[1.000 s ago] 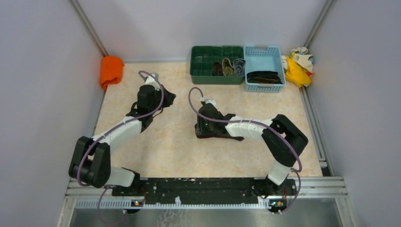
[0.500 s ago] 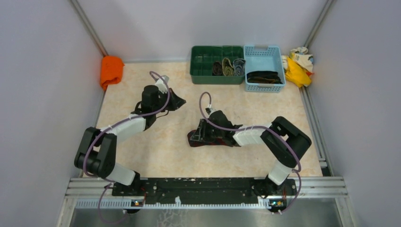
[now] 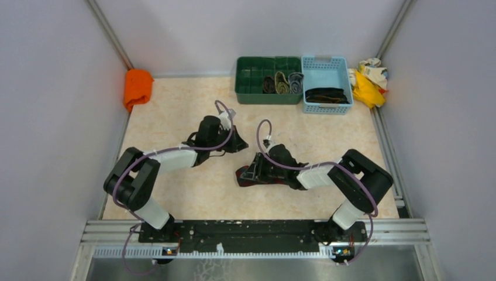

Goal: Roll the ties
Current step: Roll the tie at the center of the board.

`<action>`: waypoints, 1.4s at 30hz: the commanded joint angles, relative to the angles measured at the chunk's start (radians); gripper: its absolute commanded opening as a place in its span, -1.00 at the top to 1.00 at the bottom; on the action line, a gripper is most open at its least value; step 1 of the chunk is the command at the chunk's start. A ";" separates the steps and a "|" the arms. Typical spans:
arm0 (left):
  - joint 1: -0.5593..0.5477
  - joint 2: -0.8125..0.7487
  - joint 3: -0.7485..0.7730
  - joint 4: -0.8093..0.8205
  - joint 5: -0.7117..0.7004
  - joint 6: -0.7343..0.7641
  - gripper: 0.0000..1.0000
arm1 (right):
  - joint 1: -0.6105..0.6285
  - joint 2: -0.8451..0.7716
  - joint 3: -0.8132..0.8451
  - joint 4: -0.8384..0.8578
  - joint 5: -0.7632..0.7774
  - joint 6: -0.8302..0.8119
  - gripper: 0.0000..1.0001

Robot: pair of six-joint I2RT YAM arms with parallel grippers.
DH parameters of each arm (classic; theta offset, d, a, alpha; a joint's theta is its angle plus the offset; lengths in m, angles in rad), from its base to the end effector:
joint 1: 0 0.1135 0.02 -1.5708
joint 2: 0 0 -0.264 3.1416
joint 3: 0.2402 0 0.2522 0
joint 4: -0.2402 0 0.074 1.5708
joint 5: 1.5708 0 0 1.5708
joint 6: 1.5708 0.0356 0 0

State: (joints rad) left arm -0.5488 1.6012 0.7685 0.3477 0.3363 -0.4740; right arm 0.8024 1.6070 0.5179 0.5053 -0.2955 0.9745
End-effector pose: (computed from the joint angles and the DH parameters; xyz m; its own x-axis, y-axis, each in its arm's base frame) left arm 0.2775 -0.1834 0.1864 -0.6924 -0.0817 -0.7169 0.4782 0.6921 -0.5407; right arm 0.1916 0.2131 0.1285 -0.9240 0.1830 -0.3358 -0.1642 0.6032 0.7805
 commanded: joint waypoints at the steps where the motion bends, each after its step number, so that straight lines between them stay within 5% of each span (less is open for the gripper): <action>1: -0.047 0.043 0.017 -0.061 -0.057 0.024 1.00 | -0.004 -0.023 -0.074 -0.231 0.086 -0.024 0.35; 8: -0.057 0.051 -0.011 -0.074 -0.074 0.027 1.00 | -0.003 -0.120 -0.099 -0.273 0.134 -0.051 -0.07; 20: -0.080 0.093 0.025 -0.074 -0.050 0.035 1.00 | -0.003 -0.276 -0.098 -0.405 0.195 -0.081 -0.14; 25: -0.096 0.124 0.046 -0.066 -0.036 0.040 1.00 | -0.003 -0.300 -0.084 -0.452 0.202 -0.103 -0.37; 35: -0.098 0.127 0.060 -0.103 -0.075 0.067 1.00 | -0.002 -0.192 -0.022 -0.339 0.109 -0.162 0.08; 42: -0.097 0.115 0.063 -0.160 -0.167 0.075 1.00 | 0.008 -0.144 0.039 -0.278 0.024 -0.176 0.19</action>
State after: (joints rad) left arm -0.6418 1.7267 0.8074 0.2375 0.2401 -0.4210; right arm 0.8028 1.4357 0.5045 0.1993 -0.2276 0.8349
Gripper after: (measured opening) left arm 0.005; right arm 0.421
